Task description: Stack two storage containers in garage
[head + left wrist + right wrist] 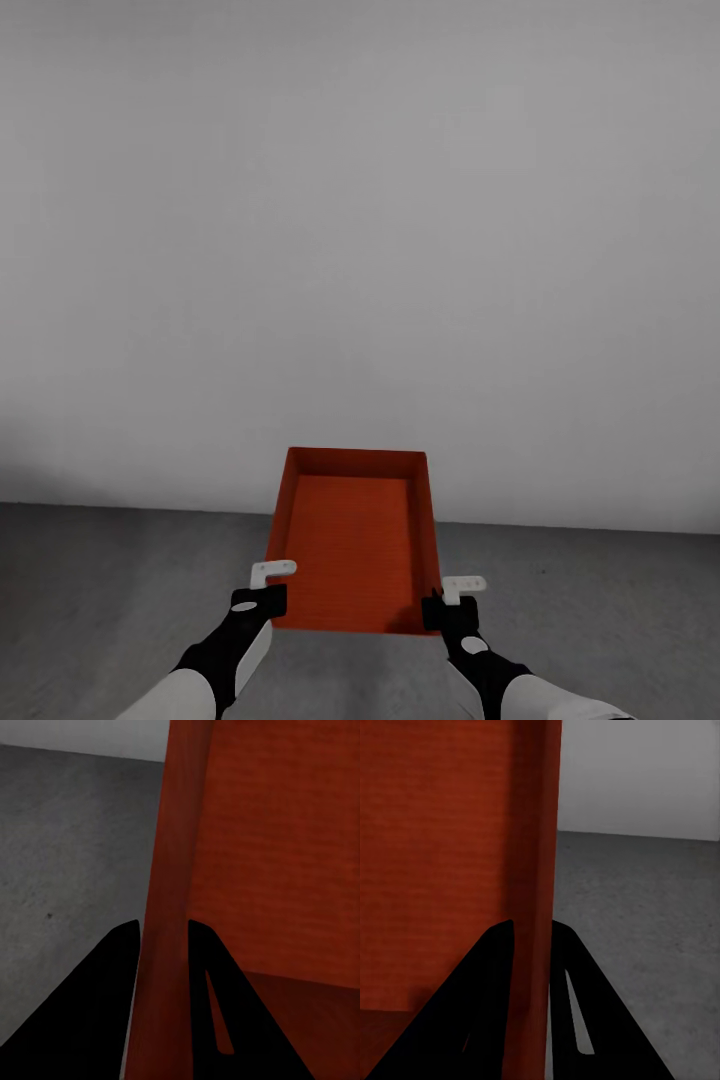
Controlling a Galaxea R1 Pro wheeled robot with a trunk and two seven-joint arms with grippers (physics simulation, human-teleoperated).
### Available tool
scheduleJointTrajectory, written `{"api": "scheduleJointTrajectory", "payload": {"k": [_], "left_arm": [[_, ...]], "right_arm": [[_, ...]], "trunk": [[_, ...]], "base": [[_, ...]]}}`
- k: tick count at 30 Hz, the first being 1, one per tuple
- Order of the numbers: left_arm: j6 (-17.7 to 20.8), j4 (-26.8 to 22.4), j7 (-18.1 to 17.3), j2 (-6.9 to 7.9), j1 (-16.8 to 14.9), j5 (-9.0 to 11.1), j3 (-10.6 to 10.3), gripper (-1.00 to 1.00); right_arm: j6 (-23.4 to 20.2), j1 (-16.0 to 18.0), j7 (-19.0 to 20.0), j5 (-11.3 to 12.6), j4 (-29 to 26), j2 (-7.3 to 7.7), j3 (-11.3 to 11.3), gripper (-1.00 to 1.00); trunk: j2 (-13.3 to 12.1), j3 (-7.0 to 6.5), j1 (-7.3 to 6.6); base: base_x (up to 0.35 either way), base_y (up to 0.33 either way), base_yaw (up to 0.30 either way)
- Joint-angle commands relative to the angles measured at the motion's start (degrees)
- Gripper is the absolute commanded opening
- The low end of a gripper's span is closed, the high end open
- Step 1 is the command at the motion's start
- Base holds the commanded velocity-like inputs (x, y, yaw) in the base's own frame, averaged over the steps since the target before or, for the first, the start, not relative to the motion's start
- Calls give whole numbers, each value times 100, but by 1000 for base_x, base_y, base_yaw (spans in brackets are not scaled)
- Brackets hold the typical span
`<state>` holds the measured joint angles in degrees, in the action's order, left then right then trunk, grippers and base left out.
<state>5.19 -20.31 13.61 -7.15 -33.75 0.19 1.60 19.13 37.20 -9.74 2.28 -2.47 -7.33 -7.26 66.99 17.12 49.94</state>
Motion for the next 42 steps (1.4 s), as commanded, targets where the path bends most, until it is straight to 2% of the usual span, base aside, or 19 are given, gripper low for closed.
{"api": "scheduleJointTrajectory", "payload": {"k": [1, 10, 42], "left_arm": [[37, -7, 36, 1, -3, -10, 77, -100], [30, -10, 36, 0, -4, -11, 77, -100], [32, -17, 48, -14, -3, -19, 95, -100]], "right_arm": [[38, 6, -142, 71, -8, 39, 146, -100], [26, 6, -143, 71, -8, 39, 148, -100], [20, 6, -142, 71, -8, 39, 173, -100]], "trunk": [[5, 7, 0], [5, 43, 0], [5, 334, 0]], "base": [[14, 6, 0], [4, 1, 0], [0, 0, 0]]}}
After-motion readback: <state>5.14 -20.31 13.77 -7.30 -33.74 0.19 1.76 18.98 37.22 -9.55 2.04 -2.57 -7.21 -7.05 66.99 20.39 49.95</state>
